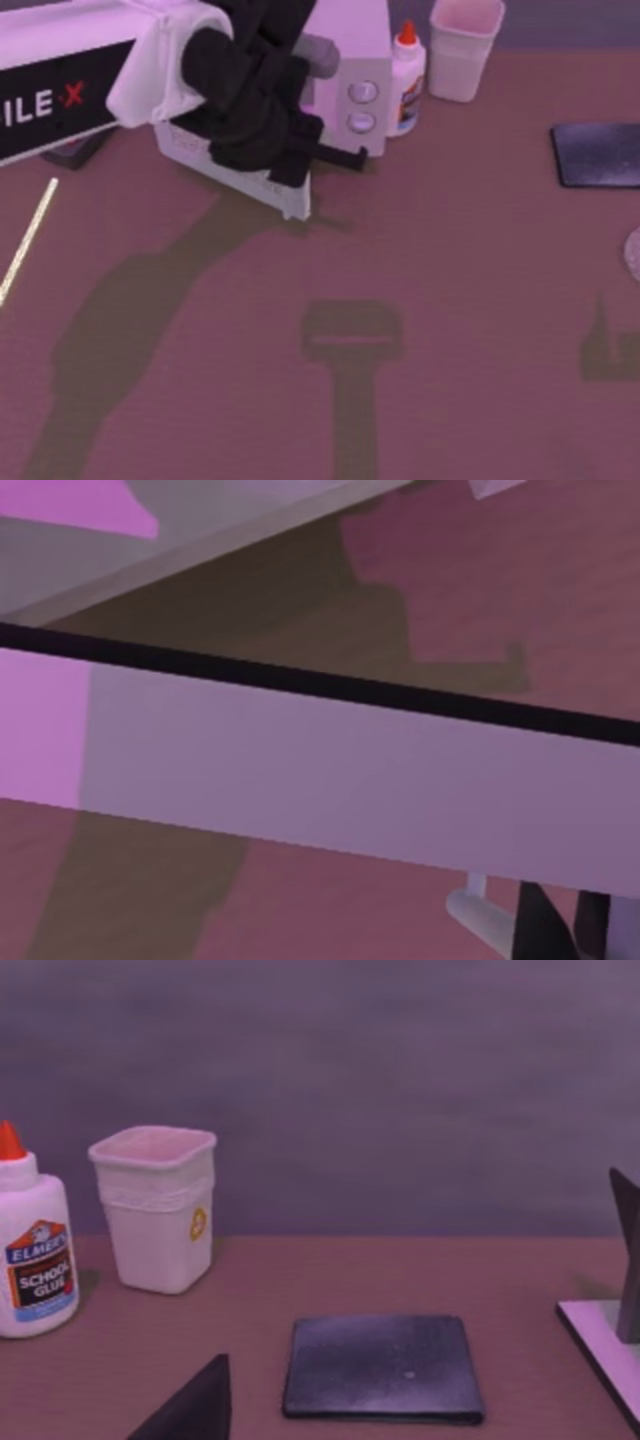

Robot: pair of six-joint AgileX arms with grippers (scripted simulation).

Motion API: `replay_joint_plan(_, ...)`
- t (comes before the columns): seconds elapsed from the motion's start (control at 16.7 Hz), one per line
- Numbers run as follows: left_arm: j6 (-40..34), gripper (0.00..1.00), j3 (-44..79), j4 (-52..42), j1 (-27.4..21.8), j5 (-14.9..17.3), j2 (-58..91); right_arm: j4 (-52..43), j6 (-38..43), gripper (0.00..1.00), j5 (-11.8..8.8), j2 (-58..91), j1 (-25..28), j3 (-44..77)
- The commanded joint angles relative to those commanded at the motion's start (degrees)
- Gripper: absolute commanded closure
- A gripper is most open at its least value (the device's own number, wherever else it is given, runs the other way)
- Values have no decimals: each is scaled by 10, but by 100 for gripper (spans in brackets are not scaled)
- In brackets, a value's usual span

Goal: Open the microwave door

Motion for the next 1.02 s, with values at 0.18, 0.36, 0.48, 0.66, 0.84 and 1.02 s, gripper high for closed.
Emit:
replay_joint_plan(0.18,0,100,0,0,0,0,0,0,0,0,0,0,0,0)
replay_joint_plan(0.36,0,100,0,0,0,0,0,0,0,0,0,0,0,0)
replay_joint_plan(0.48,0,100,-2,1,-3,4,1,0,0,0,0,0,0,0)
replay_joint_plan(0.66,27,100,-22,6,6,18,-15,0,0,0,0,0,0,0)
replay_joint_plan(0.84,66,100,-52,9,19,38,-33,0,0,0,0,0,0,0)
replay_joint_plan(1.02,78,100,-57,15,23,45,-45,0,0,0,0,0,0,0)
